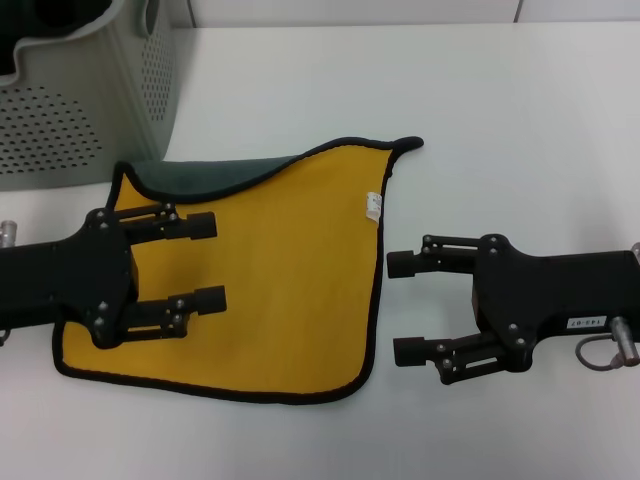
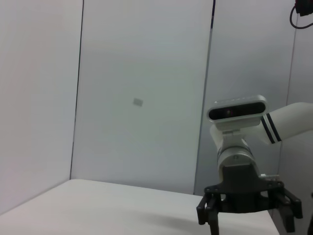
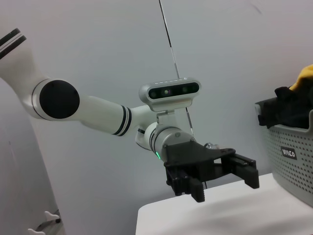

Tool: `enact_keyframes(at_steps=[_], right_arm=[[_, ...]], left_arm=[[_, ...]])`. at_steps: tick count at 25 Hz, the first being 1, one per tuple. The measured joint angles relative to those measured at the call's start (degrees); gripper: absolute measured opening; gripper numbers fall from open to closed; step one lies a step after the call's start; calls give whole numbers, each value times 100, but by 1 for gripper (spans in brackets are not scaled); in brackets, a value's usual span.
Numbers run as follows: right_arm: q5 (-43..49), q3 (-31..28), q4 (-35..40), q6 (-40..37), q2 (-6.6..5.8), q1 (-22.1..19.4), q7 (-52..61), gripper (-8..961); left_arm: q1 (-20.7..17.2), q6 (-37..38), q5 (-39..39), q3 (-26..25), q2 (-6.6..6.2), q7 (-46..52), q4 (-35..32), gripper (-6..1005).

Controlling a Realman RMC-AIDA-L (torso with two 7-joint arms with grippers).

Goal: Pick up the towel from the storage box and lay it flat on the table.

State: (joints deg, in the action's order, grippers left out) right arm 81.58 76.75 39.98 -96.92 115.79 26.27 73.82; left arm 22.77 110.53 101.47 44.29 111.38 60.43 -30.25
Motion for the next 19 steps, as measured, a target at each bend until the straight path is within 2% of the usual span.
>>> enact_keyframes(at_steps=[19], right_arm=[[-14, 7, 1, 13, 32, 71, 0, 867]], left_arm=[[-20, 40, 152, -2, -30, 149, 2, 719]])
